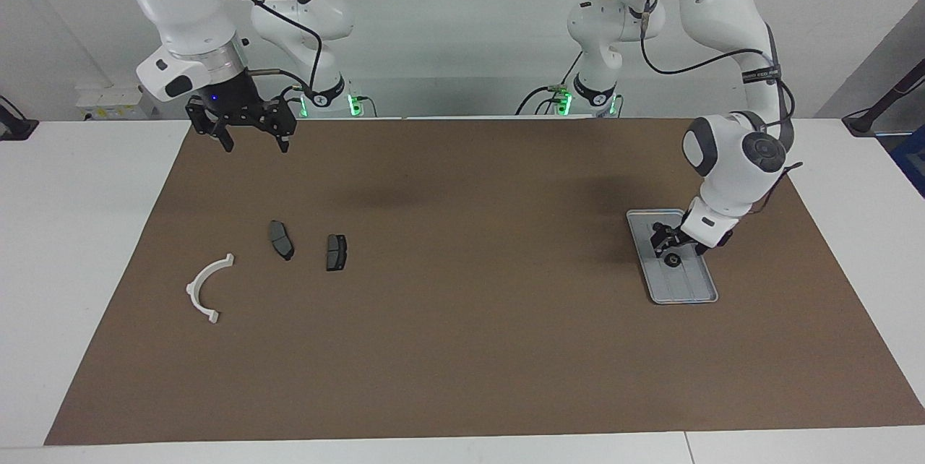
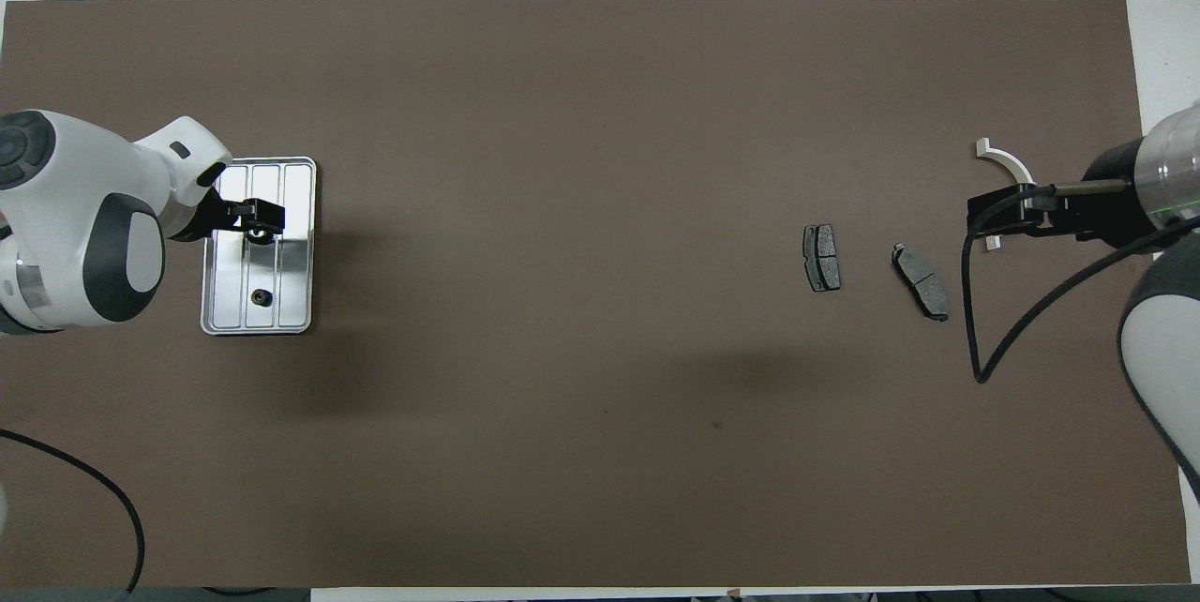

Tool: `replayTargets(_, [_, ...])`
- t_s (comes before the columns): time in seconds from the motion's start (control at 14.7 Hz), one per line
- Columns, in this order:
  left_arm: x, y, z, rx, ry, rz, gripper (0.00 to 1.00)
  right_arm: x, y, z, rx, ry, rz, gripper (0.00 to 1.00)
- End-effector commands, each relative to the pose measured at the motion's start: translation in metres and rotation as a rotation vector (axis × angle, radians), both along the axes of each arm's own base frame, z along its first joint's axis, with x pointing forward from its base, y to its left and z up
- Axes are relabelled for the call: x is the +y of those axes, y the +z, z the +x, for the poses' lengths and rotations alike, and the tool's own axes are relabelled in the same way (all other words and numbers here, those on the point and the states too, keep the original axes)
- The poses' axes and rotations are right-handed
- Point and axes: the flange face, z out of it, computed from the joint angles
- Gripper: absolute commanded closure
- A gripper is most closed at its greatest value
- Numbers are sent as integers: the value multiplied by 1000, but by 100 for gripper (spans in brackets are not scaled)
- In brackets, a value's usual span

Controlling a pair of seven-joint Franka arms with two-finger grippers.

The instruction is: Pick bearing gear from pile to tray

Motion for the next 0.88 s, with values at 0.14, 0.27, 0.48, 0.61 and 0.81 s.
replayTargets(0.14, [-23,110,8,-86,176,-34,0,2,6,-2,-8,15,30,0])
replayTargets(0.27, [-31,161,7,-170,281,-59,0,2,6,-2,-6,13,30,0])
replayTargets(0.48, [-27,221,-21,-211,292,-59,0,4,5,-2,-3,18,30,0])
replayTargets(0.61, [-24,235,-52,-124,209,-35,0,2,5,-2,-3,15,30,0])
replayTargets(0.81, [-17,232,-83,-10,92,-17,0,2,5,-2,-3,13,30,0])
